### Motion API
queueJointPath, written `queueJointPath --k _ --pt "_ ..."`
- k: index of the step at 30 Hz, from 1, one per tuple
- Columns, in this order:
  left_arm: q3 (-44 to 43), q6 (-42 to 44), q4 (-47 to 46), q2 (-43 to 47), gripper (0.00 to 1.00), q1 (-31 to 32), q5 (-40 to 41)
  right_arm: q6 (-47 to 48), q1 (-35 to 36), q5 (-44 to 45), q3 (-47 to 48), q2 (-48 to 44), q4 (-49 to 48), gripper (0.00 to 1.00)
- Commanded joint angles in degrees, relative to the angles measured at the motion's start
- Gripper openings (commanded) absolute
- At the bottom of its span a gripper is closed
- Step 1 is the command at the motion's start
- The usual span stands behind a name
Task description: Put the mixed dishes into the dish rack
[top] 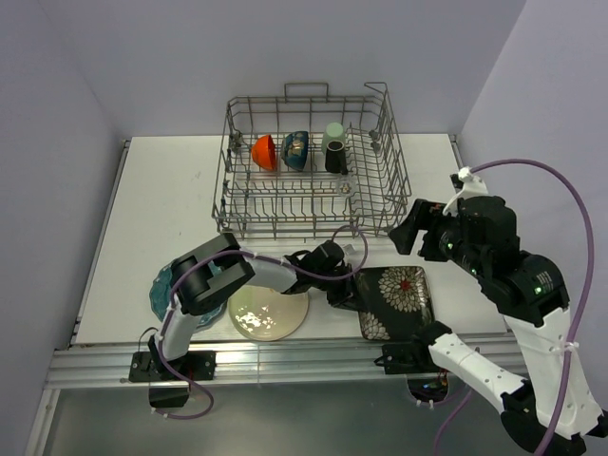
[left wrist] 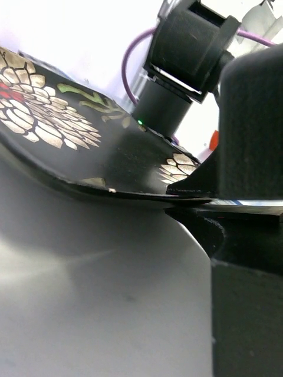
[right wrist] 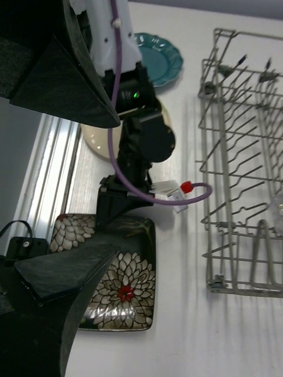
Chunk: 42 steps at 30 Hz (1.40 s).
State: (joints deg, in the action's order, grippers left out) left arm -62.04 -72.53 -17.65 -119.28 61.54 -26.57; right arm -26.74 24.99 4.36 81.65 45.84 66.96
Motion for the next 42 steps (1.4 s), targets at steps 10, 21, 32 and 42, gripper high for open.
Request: queueJointPath --k 10,21,32,42 --pt "-3.3 17.9 37.1 15.6 0.0 -3.5 -2.8 4.4 3.9 -2.7 -10.5 -4.2 -2.0 0.84" --pt "-2.1 19.4 47.4 25.8 0.0 -5.4 -5.8 7.1 13.9 0.9 -4.6 4.9 -3.8 0.83" --pt "4.8 16.4 45.1 32.3 0.0 -11.4 -14.0 -0.1 35.5 10.1 -11.5 5.7 -4.1 0.83" --pt "5.7 13.3 45.2 34.3 0.0 -14.3 -21.4 -10.4 60.3 20.6 -12.7 14.9 -1.3 0.83"
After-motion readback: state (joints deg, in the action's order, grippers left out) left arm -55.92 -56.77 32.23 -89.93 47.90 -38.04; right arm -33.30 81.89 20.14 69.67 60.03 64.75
